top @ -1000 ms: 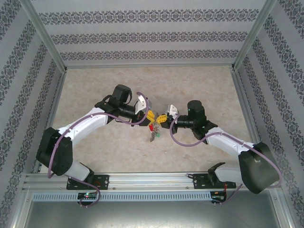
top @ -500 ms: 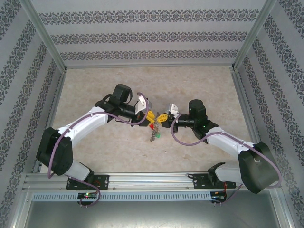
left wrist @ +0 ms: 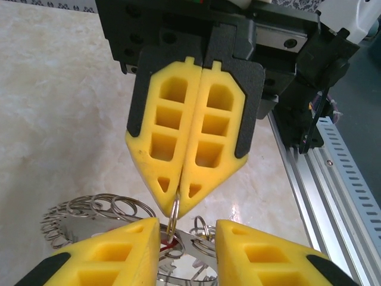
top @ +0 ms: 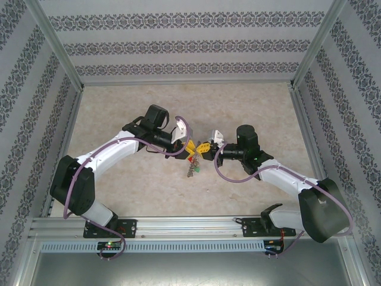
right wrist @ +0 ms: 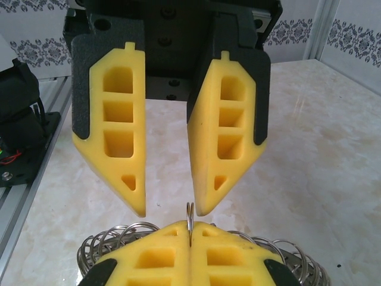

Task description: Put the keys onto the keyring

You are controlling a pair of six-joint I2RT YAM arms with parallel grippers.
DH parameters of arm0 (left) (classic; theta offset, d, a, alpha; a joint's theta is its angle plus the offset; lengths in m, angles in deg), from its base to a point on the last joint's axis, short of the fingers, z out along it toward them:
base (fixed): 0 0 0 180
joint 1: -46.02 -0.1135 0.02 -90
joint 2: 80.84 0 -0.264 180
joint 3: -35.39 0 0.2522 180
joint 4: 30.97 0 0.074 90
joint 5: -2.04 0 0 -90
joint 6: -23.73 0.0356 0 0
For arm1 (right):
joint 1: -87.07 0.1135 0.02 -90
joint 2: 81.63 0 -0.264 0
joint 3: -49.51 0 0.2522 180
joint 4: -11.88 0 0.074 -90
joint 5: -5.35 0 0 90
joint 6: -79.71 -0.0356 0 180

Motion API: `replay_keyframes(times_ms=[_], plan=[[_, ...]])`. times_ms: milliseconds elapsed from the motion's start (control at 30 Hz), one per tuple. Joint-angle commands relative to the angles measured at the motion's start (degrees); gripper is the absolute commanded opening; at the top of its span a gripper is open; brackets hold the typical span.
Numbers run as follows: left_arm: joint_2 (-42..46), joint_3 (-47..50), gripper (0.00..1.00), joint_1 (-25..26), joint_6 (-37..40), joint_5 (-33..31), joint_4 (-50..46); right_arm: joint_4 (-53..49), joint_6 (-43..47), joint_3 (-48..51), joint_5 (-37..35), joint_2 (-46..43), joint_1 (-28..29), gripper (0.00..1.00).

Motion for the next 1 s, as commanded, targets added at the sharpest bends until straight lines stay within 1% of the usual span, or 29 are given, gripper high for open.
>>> replay_keyframes(times_ms=[0,100,233,300,400,433,500,567,633,767,867,967], plan=[[-0.59,-1.34,0.31,0.64,2.61,0.74,-2.85,3.33,-0.7,-0.93,2.98,0.0,-0.53,0.0],[-0.92,-1.39,0.29,1.08,2.51,-0.47,-2.62,3.33,-0.9,-1.28,3.46,0.0,-0.27,0.0],[-1.43,-2.11,0.22,1.82,2.22,-0.19,-2.35,2.96,-1.0,-1.72,3.74,0.41,0.06,0.0],[-1.52,-2.27,0.16,2.12,2.2,-0.43,-2.24,2.91,-1.16,-1.81,3.7,0.61,0.16,0.0],[-1.09,-1.97,0.02,2.2,1.93,-1.49,-1.99,2.25,-1.04,-2.12,3.45,0.7,0.33,0.0],[-0.87,-1.71,0.0,2.19,1.85,-2.02,-1.81,1.4,-0.71,-2.31,3.23,0.66,0.41,0.0],[-0.19,-1.33,0.0,2.19,2.06,-3.51,-1.9,-2.17,1.33,-3.04,2.25,0.38,0.65,0.0],[0.5,-1.49,0.0,2.3,3.17,-5.2,-3.36,-8.13,5.14,-4.25,0.3,-0.36,1.37,0.0],[1.13,-1.91,0.0,2.34,3.98,-6.54,-4.87,-15.29,9.86,-5.93,-3.79,-1.12,2.65,0.05],[2.22,-2.66,0.0,2.7,5.24,-8.39,-6.89,-27.98,18.26,-9.95,-11.21,-1.89,5.25,0.06],[2.22,-3.66,0.0,3.4,6.12,-9.4,-8.57,-34.39,21.61,-13.0,-12.24,-1.51,6.02,0.05],[1.92,-4.46,0.0,4.36,6.59,-10.02,-9.43,-36.65,23.02,-14.53,-13.62,-1.15,6.92,0.06]])
